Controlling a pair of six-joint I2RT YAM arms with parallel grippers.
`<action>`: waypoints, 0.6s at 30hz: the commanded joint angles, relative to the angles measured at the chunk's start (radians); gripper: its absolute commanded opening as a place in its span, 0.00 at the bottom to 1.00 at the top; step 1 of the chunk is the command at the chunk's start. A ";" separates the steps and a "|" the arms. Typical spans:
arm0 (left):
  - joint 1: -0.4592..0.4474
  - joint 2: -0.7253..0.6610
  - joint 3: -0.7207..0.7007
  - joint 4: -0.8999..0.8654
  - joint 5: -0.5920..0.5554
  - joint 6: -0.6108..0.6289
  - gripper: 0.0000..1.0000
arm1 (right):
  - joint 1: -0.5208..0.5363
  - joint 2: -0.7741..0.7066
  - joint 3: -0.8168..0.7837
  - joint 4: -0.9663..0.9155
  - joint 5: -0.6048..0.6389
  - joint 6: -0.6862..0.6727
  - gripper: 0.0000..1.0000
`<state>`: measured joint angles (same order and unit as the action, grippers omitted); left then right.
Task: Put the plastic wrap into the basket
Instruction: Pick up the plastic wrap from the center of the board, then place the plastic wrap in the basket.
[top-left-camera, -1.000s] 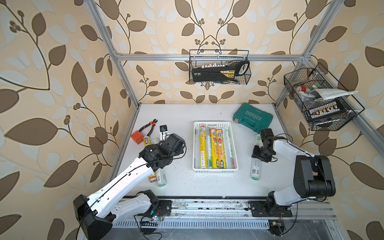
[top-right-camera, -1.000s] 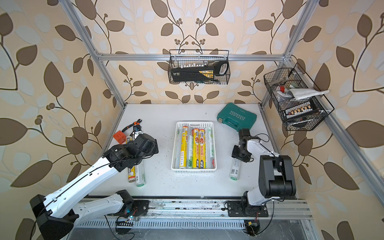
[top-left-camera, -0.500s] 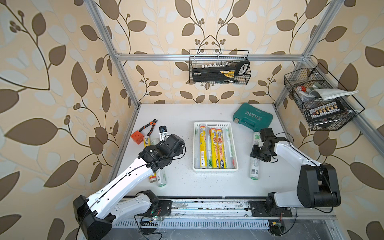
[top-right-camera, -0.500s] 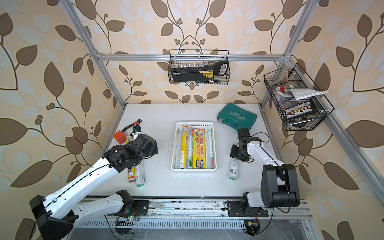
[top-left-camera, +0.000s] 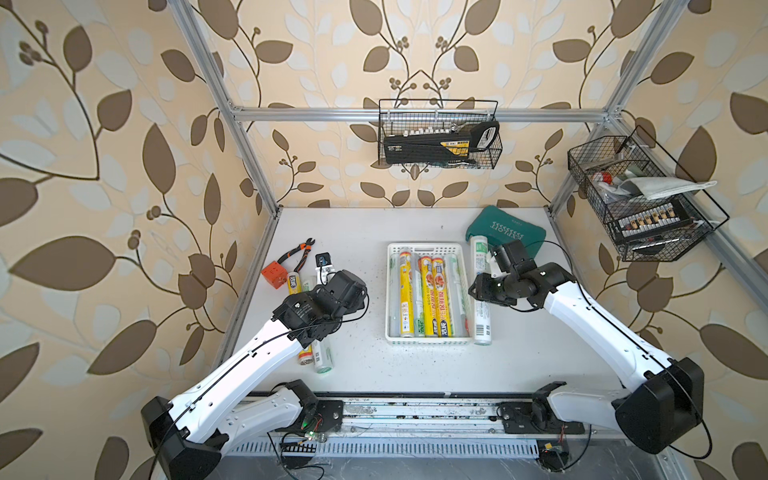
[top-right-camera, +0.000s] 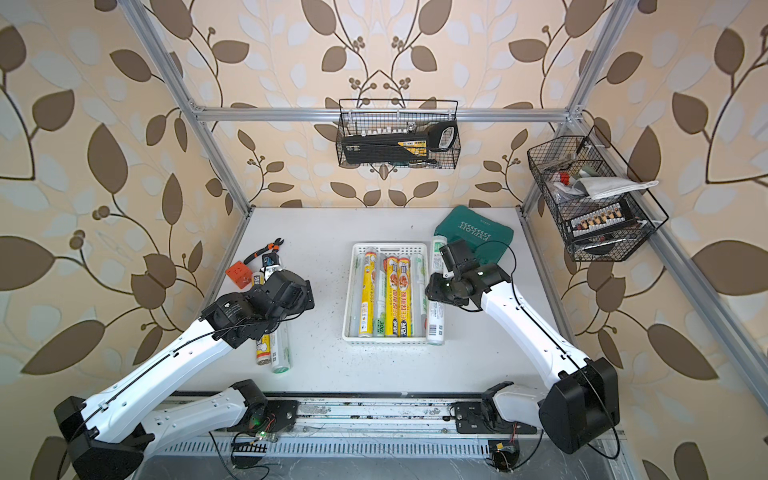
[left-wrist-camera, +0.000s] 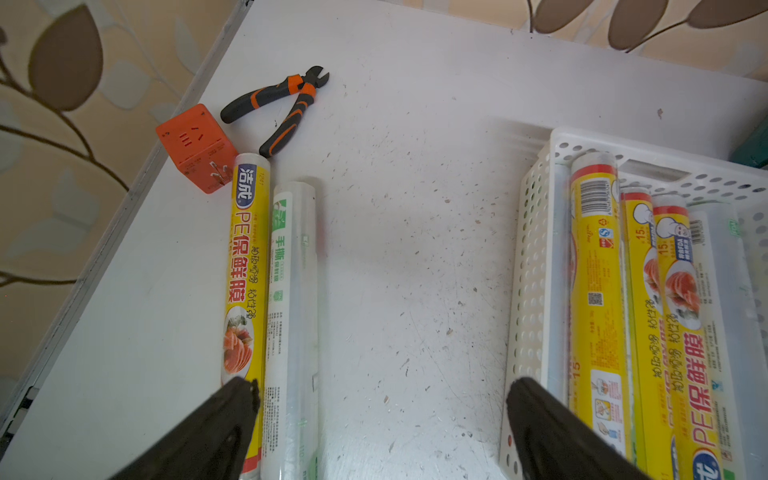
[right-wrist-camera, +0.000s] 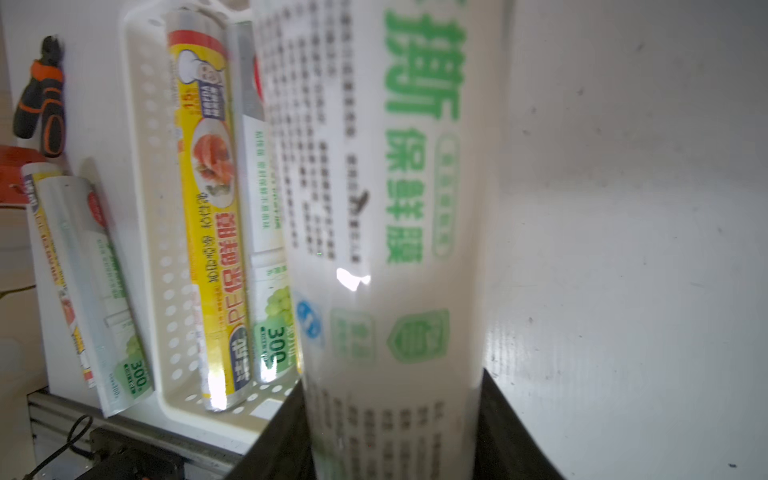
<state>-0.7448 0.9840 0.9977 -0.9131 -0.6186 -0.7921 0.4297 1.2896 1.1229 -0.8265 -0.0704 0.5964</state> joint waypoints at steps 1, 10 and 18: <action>0.015 -0.019 -0.002 -0.004 0.001 -0.016 0.99 | 0.063 0.045 0.088 0.021 0.025 0.060 0.30; 0.015 -0.016 -0.005 -0.001 0.010 -0.017 0.99 | 0.143 0.195 0.188 0.024 0.085 0.090 0.31; 0.015 -0.016 -0.008 0.001 0.009 -0.013 0.99 | 0.171 0.286 0.193 0.112 0.054 0.124 0.32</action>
<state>-0.7387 0.9794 0.9932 -0.9150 -0.6174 -0.7933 0.5850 1.5585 1.2625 -0.7929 -0.0109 0.6960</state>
